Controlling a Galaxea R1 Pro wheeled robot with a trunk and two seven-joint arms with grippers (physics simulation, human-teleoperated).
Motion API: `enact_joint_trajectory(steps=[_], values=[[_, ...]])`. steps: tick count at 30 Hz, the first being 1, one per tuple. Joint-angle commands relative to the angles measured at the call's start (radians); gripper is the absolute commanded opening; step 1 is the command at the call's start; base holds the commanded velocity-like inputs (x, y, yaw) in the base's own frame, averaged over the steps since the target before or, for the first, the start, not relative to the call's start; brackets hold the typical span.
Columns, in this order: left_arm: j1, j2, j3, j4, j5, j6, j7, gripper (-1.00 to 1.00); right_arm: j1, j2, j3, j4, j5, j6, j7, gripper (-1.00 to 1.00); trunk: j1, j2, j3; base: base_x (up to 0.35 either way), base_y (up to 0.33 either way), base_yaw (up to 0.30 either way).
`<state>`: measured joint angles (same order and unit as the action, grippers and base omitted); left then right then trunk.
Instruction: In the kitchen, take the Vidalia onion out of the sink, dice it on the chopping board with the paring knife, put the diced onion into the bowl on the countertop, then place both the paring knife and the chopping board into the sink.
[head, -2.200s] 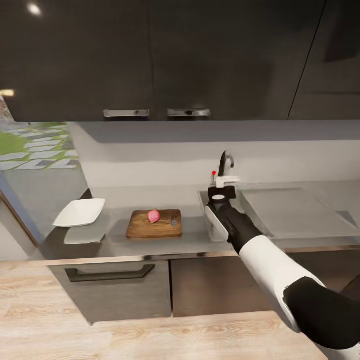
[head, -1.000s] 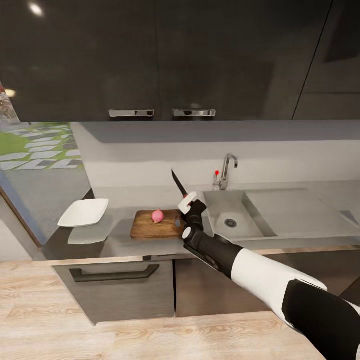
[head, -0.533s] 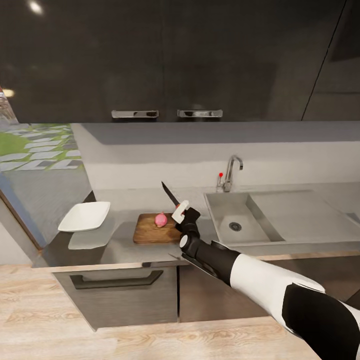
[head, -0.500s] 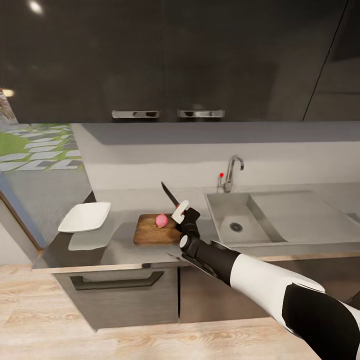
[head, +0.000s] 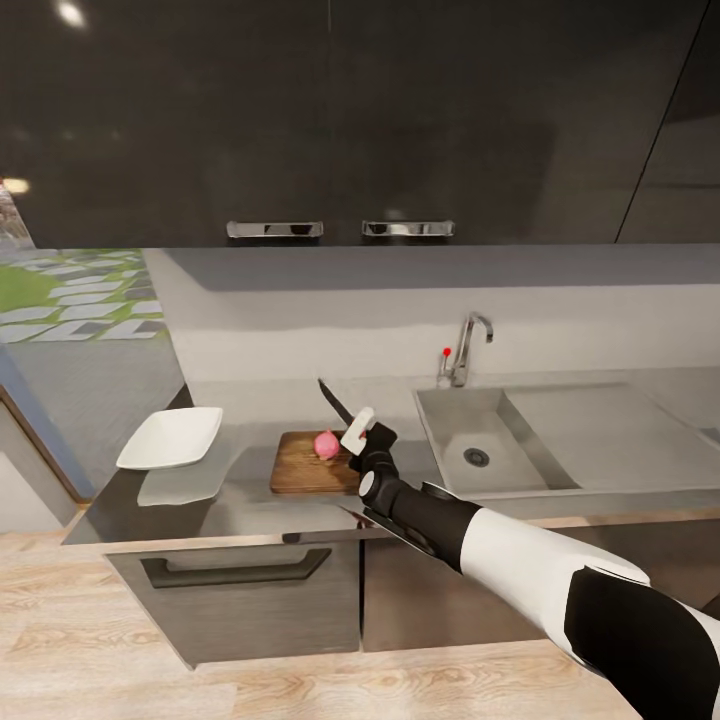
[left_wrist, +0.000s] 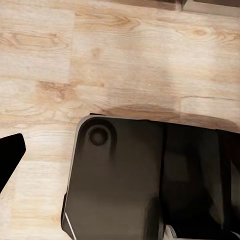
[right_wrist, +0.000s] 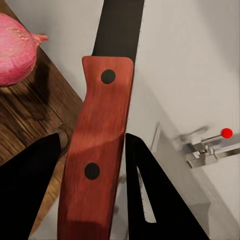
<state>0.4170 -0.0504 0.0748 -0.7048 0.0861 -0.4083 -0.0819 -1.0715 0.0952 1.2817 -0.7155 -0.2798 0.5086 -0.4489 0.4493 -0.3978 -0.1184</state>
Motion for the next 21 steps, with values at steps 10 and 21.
enact_joint_trajectory(steps=[10, 21], values=[[0.000, -0.001, 0.003, -0.001, 0.009, 0.000, -0.009, 1.00, -0.002, -0.002, 0.007, -0.001, -0.009, 0.005, -0.002, -1.00, 0.001, -0.002, -0.002, 0.000, 0.000, 0.000], [0.000, -0.001, 0.003, -0.001, 0.009, 0.000, -0.009, 1.00, -0.002, -0.002, 0.007, 0.011, -0.009, 0.035, 0.045, -1.00, 0.001, -0.002, -0.002, 0.000, 0.000, 0.000]])
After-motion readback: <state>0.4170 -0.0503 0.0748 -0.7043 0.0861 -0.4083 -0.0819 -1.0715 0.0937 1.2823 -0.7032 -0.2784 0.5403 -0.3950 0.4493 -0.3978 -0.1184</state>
